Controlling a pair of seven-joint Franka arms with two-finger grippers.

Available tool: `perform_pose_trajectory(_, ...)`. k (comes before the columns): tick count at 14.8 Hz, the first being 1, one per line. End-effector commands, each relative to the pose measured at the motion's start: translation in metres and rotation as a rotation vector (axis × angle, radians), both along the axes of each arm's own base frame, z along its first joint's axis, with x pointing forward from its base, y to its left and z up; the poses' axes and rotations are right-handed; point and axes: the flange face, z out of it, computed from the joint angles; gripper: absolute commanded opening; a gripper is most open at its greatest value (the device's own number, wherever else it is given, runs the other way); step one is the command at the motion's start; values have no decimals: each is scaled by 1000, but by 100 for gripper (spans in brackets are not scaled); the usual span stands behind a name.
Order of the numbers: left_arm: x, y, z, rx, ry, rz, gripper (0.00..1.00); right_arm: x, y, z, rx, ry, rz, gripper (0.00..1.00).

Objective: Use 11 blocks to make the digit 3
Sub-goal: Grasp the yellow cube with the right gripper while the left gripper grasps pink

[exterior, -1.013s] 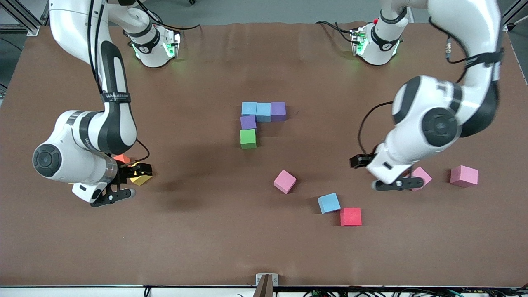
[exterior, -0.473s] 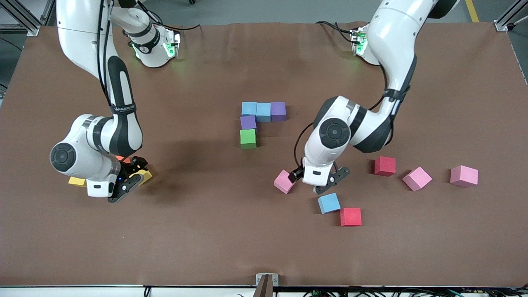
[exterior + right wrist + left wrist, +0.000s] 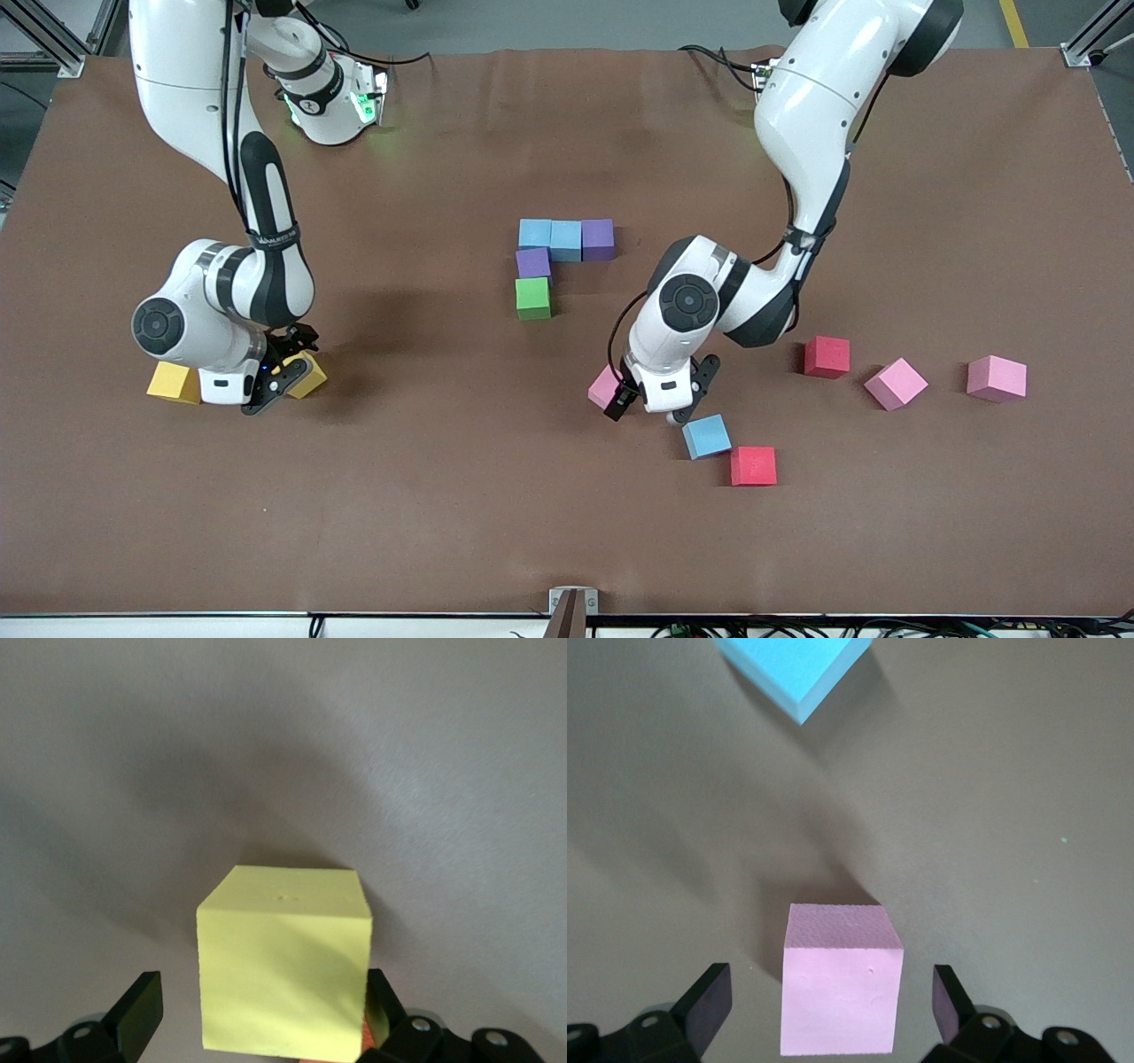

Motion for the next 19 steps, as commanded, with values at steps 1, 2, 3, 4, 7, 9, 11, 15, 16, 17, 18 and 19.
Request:
perform_pose_trajectory(1,-2,-13,-3,-18,2,21,100,-6,4,0,25,-16,11,99)
perform_pose_trajectory(2,-2,-13,-9,-16,8,25,100,-6,5,-1,26,-18,14,82)
perform_pose_trajectory(3,-2,-13,-12,-14,11,24,100,-5,6,-1,28,-17,14,53)
perform_pose_trajectory(4,-3,-14,-12,-15,9,20,100,-5,6,-1,28,-16,13,37)
perform_pose_trajectory(7,-1,-16,-19,-23,-5,23,100,1,6,3,40,-23,8,19)
perform_pose_trajectory(9,-4,-24,-25,-26,-19,16,100,5,20,6,45,-30,14,20)
perform_pose_trajectory(11,-3,-23,-30,-25,-19,16,100,12,29,17,48,-30,-43,20)
perform_pose_trajectory(15,-4,-22,-33,-17,-17,9,74,37,53,54,63,-22,-176,20)
perform_pose_trajectory(16,-4,-21,-33,-16,-15,13,56,41,56,59,62,-27,-209,19)
perform_pose_trajectory(17,-5,-21,-31,-17,-14,17,32,46,64,67,62,-40,-232,18)
perform_pose_trajectory(18,-5,-20,-29,-14,-2,32,11,46,75,73,58,-27,-237,17)
perform_pose_trajectory(19,-9,-19,-31,-1,19,54,2,47,84,77,57,-8,-240,17)
